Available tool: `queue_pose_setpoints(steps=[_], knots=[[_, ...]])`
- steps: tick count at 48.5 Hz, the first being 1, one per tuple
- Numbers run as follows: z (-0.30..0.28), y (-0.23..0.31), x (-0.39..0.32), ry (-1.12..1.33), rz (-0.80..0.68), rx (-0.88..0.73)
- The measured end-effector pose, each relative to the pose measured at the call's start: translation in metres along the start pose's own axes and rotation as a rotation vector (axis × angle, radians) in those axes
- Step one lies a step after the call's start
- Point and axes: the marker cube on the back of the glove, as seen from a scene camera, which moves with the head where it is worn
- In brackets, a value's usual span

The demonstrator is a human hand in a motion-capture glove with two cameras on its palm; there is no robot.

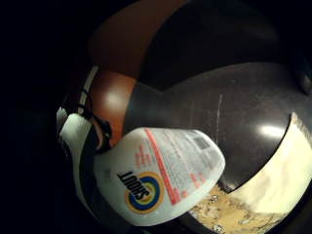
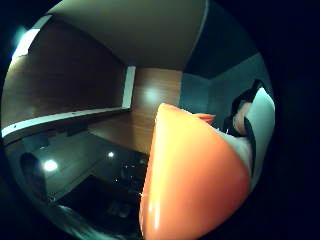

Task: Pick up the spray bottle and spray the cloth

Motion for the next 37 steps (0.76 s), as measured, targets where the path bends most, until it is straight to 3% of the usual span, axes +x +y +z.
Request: queue_pose_setpoints(steps=[4,10,14,18,37], knots=[[0.015,0.010,0.004,-0.020,-0.004,-0.099],[0.027,-0.005,0.004,0.010,-0.032,-0.062],[0.021,0.013,0.008,0.082,-0.052,-0.272],[0.000,0.019,0.012,0.115,-0.062,-0.346],[-0.080,0.047,-0.004,0.117,-0.097,-0.332]])
